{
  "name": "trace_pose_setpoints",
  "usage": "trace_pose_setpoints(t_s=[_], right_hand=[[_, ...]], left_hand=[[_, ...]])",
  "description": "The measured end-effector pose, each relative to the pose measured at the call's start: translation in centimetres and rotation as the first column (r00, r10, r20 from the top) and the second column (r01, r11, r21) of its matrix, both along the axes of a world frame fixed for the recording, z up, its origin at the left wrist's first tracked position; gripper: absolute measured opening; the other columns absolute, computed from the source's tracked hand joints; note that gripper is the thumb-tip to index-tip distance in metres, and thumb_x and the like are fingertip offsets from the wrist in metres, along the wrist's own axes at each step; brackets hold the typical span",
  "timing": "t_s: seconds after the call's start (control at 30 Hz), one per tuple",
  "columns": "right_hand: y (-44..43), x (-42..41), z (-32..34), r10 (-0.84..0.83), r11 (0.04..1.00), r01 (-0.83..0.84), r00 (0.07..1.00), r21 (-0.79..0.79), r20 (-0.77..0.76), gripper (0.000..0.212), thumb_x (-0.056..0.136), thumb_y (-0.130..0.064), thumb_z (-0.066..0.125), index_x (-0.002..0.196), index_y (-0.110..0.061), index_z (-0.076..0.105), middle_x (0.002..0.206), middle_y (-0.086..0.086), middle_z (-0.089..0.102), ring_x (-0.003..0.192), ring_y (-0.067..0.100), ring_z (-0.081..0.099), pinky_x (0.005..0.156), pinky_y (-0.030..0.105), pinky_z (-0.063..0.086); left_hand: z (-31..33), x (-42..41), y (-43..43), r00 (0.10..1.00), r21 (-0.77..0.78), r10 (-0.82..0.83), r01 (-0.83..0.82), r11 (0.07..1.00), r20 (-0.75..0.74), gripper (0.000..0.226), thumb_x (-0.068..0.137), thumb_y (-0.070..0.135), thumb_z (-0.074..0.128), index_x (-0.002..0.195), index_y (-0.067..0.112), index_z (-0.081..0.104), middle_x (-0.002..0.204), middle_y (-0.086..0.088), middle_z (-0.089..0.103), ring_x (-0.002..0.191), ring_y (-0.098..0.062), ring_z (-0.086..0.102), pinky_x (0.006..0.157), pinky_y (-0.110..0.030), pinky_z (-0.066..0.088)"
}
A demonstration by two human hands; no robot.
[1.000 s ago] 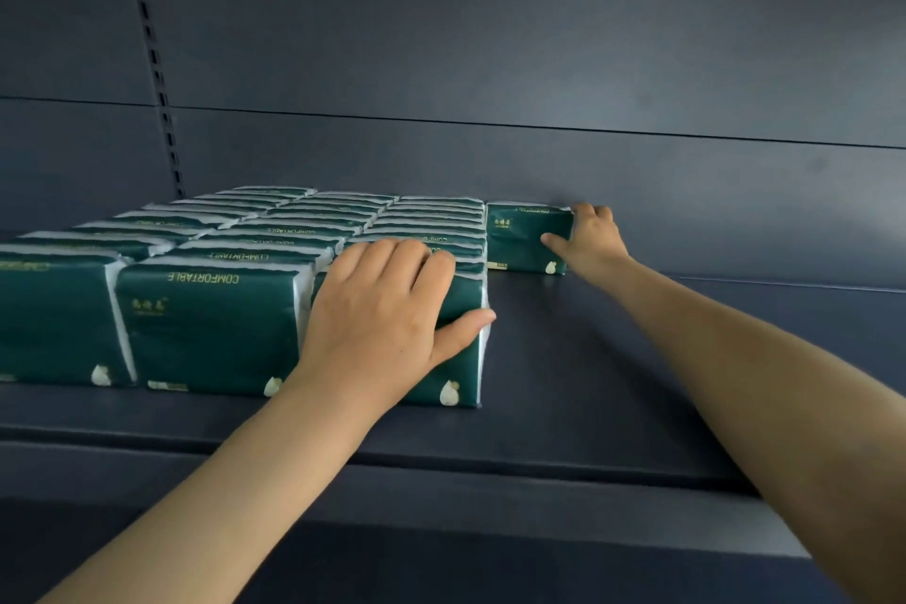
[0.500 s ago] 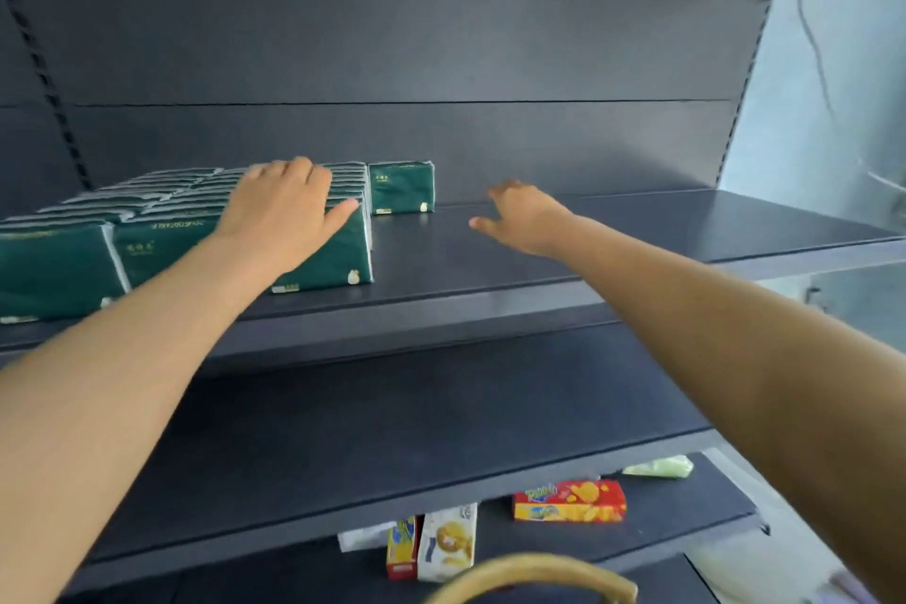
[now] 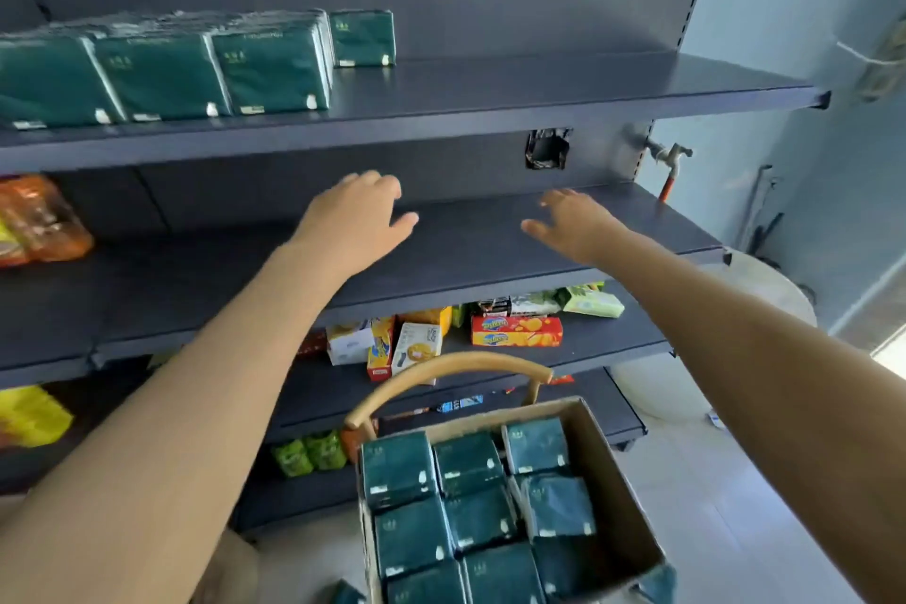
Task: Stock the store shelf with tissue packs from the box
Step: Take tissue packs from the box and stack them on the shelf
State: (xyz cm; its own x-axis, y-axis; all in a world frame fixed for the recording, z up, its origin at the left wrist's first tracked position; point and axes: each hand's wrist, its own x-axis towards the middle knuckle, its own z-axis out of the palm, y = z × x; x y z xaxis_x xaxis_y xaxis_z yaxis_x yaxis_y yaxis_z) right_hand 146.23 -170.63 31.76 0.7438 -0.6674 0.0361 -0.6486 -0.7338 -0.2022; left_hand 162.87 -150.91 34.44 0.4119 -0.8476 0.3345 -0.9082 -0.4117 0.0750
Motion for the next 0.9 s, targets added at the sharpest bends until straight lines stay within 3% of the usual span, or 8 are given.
trace_pose_setpoints(t_s=[0.13,0.3,0.53,0.7,0.8,0.9], right_hand=[[-0.4,-3.6,-7.3,0.025,0.994,-0.017,0.997,0.112,-0.069,0.057,0.097,-0.042,0.044,0.139,-0.004,0.037,0.138,0.018,0.045,0.125,0.033,0.044,0.100,0.040,0.039],[-1.3,-7.2,-17.4,0.177,0.952,-0.096,0.948,0.292,-0.265,0.050,0.097,-0.041,0.044,0.131,-0.006,0.044,0.125,0.016,0.053,0.111,0.031,0.052,0.082,0.034,0.043],[-0.9,-11.1,-29.5,0.310,0.889,-0.091,0.842,0.449,-0.441,0.060,0.097,-0.039,0.045,0.144,-0.005,0.028,0.145,0.017,0.037,0.133,0.031,0.034,0.106,0.038,0.034],[-0.8,-12.6,-36.2,0.301,0.872,-0.046,0.835,0.487,-0.460,0.059,0.096,-0.035,0.049,0.145,-0.008,0.028,0.145,0.011,0.036,0.132,0.030,0.035,0.105,0.038,0.035],[-1.0,-12.8,-39.5,0.258,0.858,0.020,0.847,0.513,-0.464,0.069,0.094,-0.036,0.053,0.148,-0.011,0.019,0.146,0.011,0.033,0.133,0.031,0.034,0.105,0.039,0.035],[-0.7,-12.9,-42.2,0.186,0.836,0.113,0.861,0.536,-0.472,0.072,0.091,-0.037,0.058,0.147,-0.010,0.022,0.144,0.012,0.035,0.130,0.031,0.038,0.103,0.038,0.037]], left_hand=[[-7.4,-4.9,-0.7,0.994,0.090,0.058,-0.050,0.995,-0.093,0.041,0.096,0.040,0.044,0.125,0.012,0.052,0.122,-0.004,0.054,0.116,-0.023,0.048,0.087,-0.037,0.043],[-16.7,-10.1,-1.6,0.961,0.247,0.176,-0.120,0.962,-0.215,0.038,0.097,0.041,0.042,0.121,0.014,0.053,0.122,0.000,0.054,0.113,-0.019,0.051,0.084,-0.033,0.045],[-29.0,-15.8,-1.6,0.874,0.468,0.328,-0.136,0.873,-0.359,0.037,0.098,0.038,0.040,0.123,0.013,0.052,0.124,-0.001,0.054,0.110,-0.018,0.053,0.086,-0.032,0.046],[-36.0,-17.4,-1.0,0.814,0.523,0.415,-0.165,0.836,-0.406,0.035,0.098,0.038,0.041,0.118,0.013,0.054,0.119,0.000,0.057,0.100,-0.017,0.057,0.081,-0.030,0.047],[-39.6,-17.7,-0.8,0.791,0.532,0.447,-0.186,0.826,-0.417,0.035,0.098,0.037,0.041,0.119,0.013,0.054,0.121,0.002,0.057,0.103,-0.015,0.057,0.078,-0.026,0.044],[-42.5,-17.7,-0.7,0.741,0.530,0.499,-0.228,0.817,-0.450,0.034,0.098,0.037,0.042,0.118,0.012,0.056,0.119,0.000,0.060,0.104,-0.016,0.058,0.079,-0.028,0.048]])
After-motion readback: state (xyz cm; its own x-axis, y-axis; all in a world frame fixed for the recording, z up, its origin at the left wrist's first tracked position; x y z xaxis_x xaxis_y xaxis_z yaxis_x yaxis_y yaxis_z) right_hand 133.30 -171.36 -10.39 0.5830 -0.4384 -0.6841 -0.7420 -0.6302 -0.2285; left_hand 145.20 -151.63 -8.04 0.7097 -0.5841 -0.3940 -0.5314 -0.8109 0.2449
